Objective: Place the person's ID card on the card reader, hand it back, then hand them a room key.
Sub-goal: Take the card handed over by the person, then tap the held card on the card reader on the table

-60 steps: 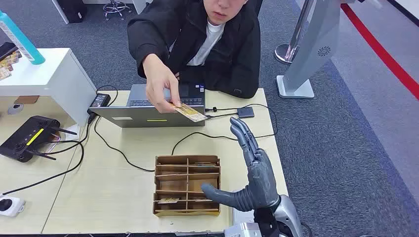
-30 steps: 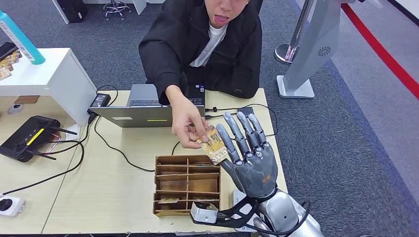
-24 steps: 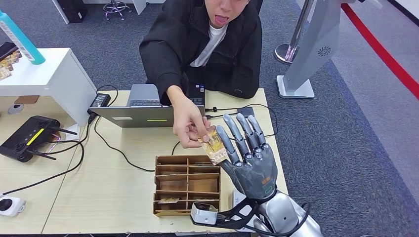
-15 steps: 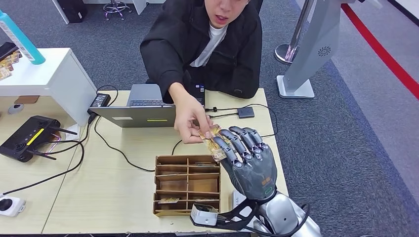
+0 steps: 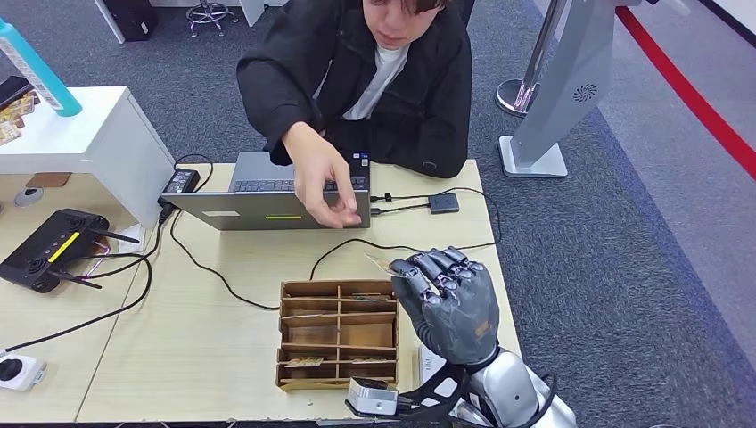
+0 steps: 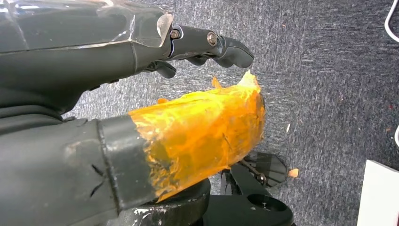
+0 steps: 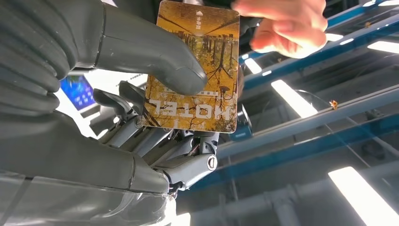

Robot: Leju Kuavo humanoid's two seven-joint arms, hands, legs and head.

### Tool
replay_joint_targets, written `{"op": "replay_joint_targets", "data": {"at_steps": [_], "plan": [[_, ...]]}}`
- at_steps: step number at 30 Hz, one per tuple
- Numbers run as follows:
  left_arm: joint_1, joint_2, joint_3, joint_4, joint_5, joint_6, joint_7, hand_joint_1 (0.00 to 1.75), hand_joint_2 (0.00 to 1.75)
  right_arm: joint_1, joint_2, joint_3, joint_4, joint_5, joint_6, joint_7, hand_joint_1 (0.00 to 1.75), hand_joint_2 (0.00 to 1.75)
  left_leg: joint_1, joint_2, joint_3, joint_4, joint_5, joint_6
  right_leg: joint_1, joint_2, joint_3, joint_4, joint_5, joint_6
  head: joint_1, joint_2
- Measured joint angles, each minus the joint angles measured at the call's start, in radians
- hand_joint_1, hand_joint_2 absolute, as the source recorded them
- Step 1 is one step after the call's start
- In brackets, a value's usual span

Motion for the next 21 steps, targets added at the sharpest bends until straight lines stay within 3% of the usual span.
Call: {"op": "replay_joint_targets", "data": {"at_steps": [8,21], "plan": [[0.000,-0.003,0.000,0.000,0.000,0.000,-0.006,0.00,0.00,0.041,0.009,-0.001,-0.027,-0.245,0.030,-0.081,1.75,1.75,0.000,0.000,0.000,0.000,0.000,0.000,0.000,0.000,0.000,0.000,0.000,0.000,0.000,0.000],[0.004,-0.008,0.040,0.001,0.000,0.011,-0.044,0.00,0.00,0.178,0.042,-0.078,-0.053,-0.621,0.218,-0.196,1.75,1.75,0.000,0.000,0.000,0.000,0.000,0.000,0.000,0.000,0.000,0.000,0.000,0.000,0.000,0.000]]}}
